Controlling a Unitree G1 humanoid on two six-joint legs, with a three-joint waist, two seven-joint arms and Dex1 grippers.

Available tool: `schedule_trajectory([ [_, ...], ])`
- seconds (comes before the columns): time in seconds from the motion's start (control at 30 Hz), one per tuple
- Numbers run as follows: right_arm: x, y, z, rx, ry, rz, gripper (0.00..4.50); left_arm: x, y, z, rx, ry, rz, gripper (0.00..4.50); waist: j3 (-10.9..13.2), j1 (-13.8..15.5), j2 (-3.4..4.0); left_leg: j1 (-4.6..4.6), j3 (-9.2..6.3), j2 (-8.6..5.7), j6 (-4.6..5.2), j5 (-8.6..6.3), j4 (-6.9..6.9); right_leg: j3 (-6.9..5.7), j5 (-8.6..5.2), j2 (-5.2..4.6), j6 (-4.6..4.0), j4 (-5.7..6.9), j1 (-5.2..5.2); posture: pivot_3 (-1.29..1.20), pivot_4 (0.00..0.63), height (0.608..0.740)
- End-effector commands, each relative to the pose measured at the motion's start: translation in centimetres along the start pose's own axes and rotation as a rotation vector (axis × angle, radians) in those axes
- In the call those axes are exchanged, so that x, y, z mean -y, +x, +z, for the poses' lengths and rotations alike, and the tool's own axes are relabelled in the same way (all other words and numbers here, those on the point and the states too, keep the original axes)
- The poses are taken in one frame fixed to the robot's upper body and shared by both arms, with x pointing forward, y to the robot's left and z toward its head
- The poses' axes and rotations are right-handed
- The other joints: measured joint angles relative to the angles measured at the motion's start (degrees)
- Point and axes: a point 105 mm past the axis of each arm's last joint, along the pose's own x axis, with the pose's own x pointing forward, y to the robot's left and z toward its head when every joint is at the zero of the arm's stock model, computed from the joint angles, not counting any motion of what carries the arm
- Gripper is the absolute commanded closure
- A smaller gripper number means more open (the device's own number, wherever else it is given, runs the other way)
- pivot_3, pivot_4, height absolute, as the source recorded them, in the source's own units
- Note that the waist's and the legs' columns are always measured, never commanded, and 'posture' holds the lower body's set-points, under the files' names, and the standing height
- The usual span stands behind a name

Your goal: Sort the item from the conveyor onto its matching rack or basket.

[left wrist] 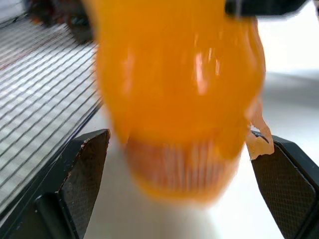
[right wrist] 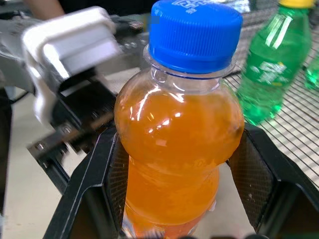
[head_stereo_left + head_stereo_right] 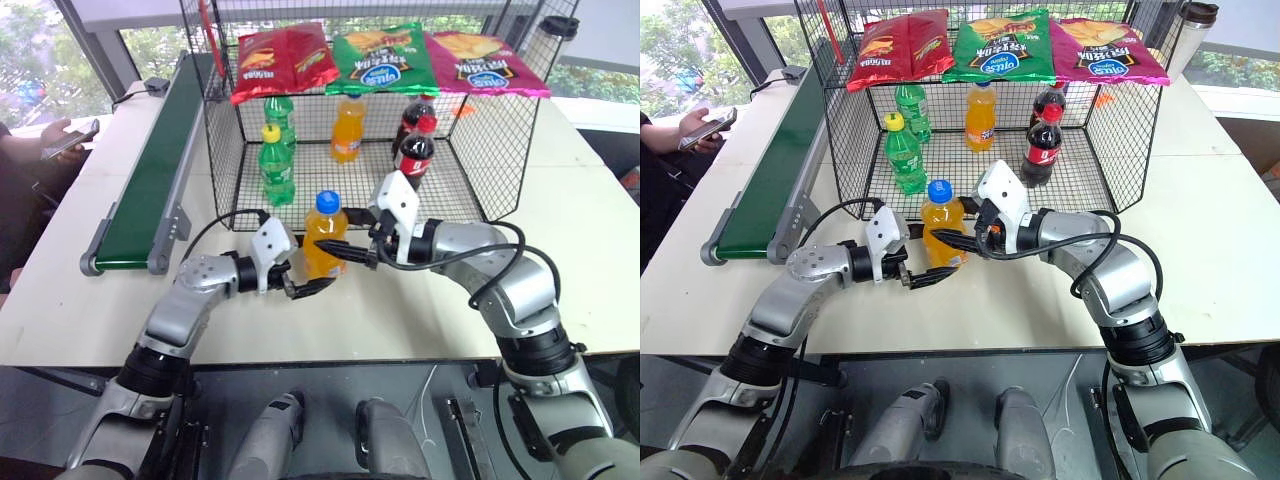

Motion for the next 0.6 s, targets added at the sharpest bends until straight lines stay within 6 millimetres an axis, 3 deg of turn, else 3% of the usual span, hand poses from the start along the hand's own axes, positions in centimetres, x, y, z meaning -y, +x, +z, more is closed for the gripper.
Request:
schedule_trajectory([
  [0.03,1.2,-0.1,3.1,0.101,-0.072,-0.064,2.17,-0.3,-1.7,1.6,0.053,0.003,0.044,0.03,0.0,-0.3,0.0,0.0,0.0,0.0,0.0,0.0,0.0,0.0,0.0,0.0,0.0,0.01,0.0,0.0,0.15,0.739],
  [0.3,4.3,0.6,4.2,0.155,-0.063,-0.238,2.17,-2.9,-4.7,3.2,0.128,-0.013,0.299,0.03,0.0,-0.4,0.01,0.0,-0.02,0.01,-0.06,0.04,0.01,0.03,0.03,0.05,-0.04,0.07,-0.03,0.0,0.15,0.739],
  [0.47,7.0,1.9,4.8,0.173,-0.074,-0.391,2.17,-4.6,-5.7,4.5,0.18,-0.027,0.435,0.03,0.0,-0.5,0.01,0.0,0.0,0.01,-0.09,0.06,0.05,0.09,0.1,0.09,0.01,0.08,-0.02,0.0,0.15,0.739],
  [0.6,8.5,3.1,4.8,0.18,-0.081,-0.468,2.17,-4.6,-5.7,4.4,0.183,-0.036,0.458,0.03,0.0,-0.6,0.02,0.0,0.01,0.02,-0.18,0.13,0.05,0.15,0.17,0.14,0.02,0.11,-0.07,0.0,0.15,0.739],
])
